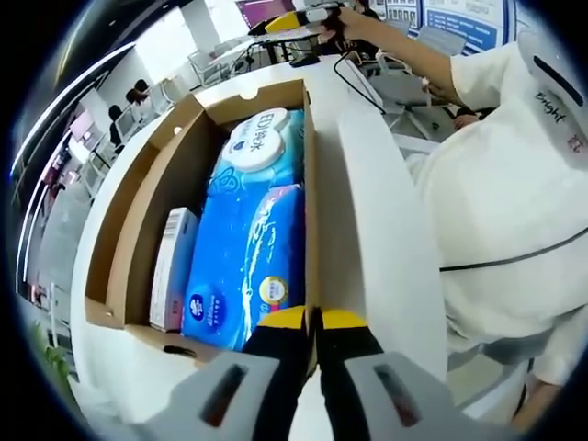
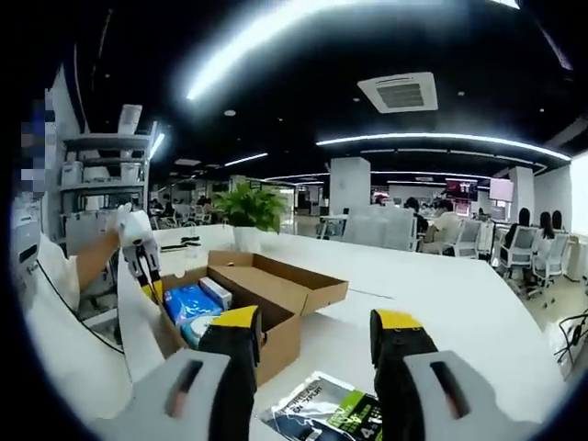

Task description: Operate the shoe box by opening the lid, removing the specified soft item, and placing it in the target area until the item is outside and the box remains undamaged.

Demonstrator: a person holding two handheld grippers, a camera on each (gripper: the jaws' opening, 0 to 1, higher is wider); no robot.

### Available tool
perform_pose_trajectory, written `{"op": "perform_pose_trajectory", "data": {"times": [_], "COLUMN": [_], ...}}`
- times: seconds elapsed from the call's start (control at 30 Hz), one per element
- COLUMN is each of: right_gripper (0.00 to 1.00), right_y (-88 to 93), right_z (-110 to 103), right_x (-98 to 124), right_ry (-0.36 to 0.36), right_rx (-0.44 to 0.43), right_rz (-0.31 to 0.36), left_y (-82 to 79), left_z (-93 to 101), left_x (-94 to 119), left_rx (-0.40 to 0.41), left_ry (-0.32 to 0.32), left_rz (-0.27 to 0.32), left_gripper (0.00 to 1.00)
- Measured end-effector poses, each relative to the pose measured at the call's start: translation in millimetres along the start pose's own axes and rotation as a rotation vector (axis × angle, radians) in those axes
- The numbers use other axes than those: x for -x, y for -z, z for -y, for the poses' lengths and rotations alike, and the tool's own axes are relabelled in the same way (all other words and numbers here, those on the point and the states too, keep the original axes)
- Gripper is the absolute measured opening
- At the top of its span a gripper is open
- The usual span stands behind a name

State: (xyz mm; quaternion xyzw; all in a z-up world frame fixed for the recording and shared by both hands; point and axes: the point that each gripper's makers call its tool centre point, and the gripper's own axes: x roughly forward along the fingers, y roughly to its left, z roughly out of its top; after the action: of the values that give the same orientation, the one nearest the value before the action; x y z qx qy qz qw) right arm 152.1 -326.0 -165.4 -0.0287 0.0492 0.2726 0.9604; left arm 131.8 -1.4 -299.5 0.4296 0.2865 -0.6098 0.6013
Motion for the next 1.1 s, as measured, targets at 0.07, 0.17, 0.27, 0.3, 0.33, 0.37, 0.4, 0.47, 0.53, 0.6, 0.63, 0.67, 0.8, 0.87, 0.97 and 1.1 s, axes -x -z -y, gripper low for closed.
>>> {"op": "perform_pose_trajectory", "data": {"times": [0.07,0.17,0.27,0.3,0.33,0.37,0.4,0.47,0.53,0.6,0.63,0.67,0.8,0.87,0.97,1.1], "right_gripper": [0.63,0.5,0.43,0.42,0.41,0.4,0.41,0.41,0.45,0.47,0.46,0.45,0.46,0.47,0.47,0.48], "right_y": [-3.2,0.1,-3.1,-5.4,-6.7,-7.4,-9.2,-16.2,-19.4,-17.8,-15.6,-14.2,-19.4,-20.5,-19.9,-14.2], "right_z": [-7,-13,-26,-31,-34,-34,-33,-39,-45,-47,-51,-53,-62,-64,-67,-75], "right_x": [-1,-3,-8,-10,-13,-14,-16,-21,-26,-29,-31,-32,-39,-40,-45,-53], "right_ry": [-0.027,-0.045,-0.098,-0.113,-0.12,-0.114,-0.103,-0.133,-0.161,-0.17,-0.183,-0.191,-0.221,-0.233,-0.246,-0.287], "right_rx": [0.01,0.083,0.112,0.105,0.122,0.138,0.156,0.138,0.141,0.196,0.227,0.234,0.251,0.252,0.27,0.319], "right_rz": [-0.011,-0.08,-0.088,-0.088,-0.096,-0.105,-0.107,-0.098,-0.109,-0.141,-0.167,-0.185,-0.191,-0.194,-0.211,-0.245], "left_y": [0.1,-0.5,-1.0,-1.5,-1.8,-1.9,-1.9,-1.5,-1.9,-2.0,-2.1,-2.1,-2.2,-2.3,-2.7,-2.9], "left_z": [-0.5,-0.2,-0.2,0.8,1.1,1.1,1.3,0.7,1.1,1.4,1.4,1.6,1.9,2.1,3.5,4.6], "left_x": [0,0,-1,-1,-1,-1,-1,-1,0,0,0,-1,0,0,0,0], "left_rx": [-0.009,-0.02,-0.025,-0.026,-0.027,-0.023,-0.018,-0.015,-0.013,-0.01,-0.009,-0.005,-0.003,-0.002,-0.003,-0.003], "left_ry": [-0.002,-0.003,-0.001,-0.002,-0.003,-0.005,-0.005,-0.006,-0.004,-0.003,-0.002,0.0,0.002,0.001,-0.001,-0.003], "left_rz": [0.001,0.001,0.003,0.003,0.006,0.007,0.007,0.004,0.006,0.007,0.008,0.008,0.008,0.008,0.009,0.01], "left_gripper": [0.03,0.03,0.03,0.03,0.03,0.03,0.03,0.03,0.03,0.03,0.03,0.03,0.03,0.03,0.03,0.03]}}
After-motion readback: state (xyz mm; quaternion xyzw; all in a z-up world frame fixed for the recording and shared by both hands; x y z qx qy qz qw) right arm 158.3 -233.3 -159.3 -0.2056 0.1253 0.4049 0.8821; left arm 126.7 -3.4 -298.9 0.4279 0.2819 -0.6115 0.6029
